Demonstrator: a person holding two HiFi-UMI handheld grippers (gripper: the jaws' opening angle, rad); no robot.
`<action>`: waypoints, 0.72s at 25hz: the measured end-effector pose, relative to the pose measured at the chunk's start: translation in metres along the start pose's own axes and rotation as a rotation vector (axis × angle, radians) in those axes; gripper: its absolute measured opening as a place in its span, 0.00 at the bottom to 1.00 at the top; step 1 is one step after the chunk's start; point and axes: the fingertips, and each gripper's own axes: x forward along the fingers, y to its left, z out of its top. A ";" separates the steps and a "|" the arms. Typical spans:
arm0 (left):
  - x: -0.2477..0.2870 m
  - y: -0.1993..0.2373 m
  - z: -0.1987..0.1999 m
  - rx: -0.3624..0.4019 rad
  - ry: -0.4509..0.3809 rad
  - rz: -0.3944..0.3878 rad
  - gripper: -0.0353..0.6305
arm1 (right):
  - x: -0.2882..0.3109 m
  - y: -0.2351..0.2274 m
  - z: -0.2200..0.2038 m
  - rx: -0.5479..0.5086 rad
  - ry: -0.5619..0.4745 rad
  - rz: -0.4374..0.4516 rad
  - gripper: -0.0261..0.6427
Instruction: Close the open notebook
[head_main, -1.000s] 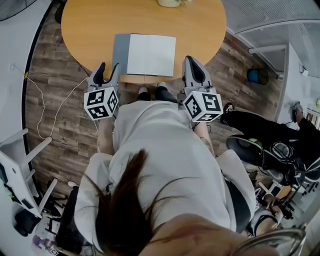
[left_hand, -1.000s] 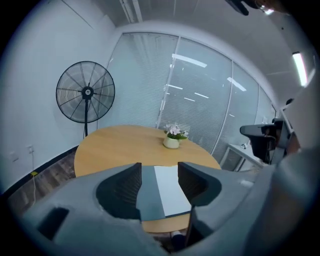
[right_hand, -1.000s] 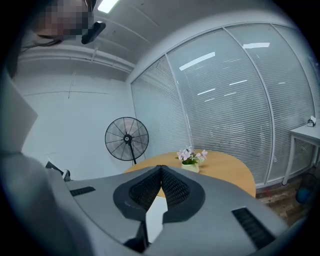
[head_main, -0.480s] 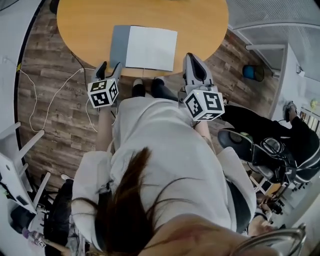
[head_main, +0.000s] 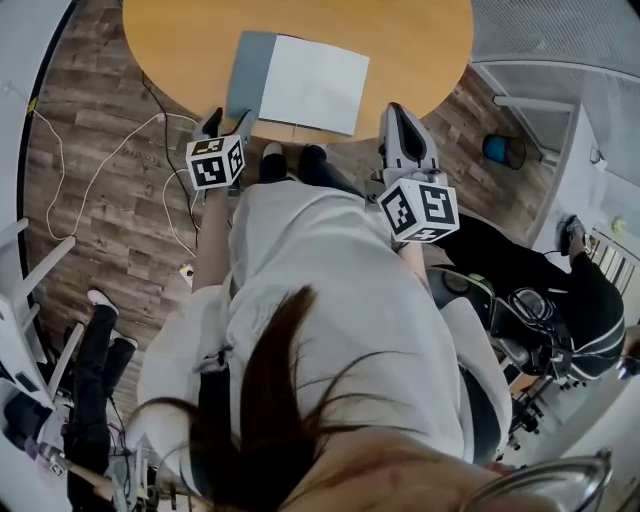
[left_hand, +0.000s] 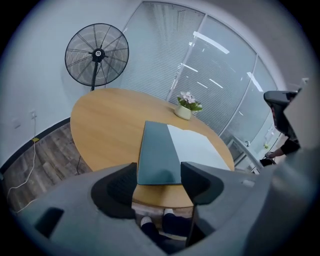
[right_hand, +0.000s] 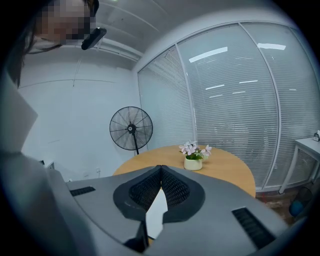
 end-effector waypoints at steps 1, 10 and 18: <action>0.003 -0.001 -0.002 -0.001 0.008 0.001 0.46 | 0.001 -0.001 0.000 -0.002 0.002 0.002 0.04; 0.017 0.001 -0.012 -0.049 0.032 0.058 0.48 | 0.009 0.002 -0.003 -0.002 0.021 0.019 0.04; 0.018 -0.006 -0.011 -0.095 0.035 0.010 0.49 | 0.012 0.007 -0.005 -0.015 0.030 0.029 0.04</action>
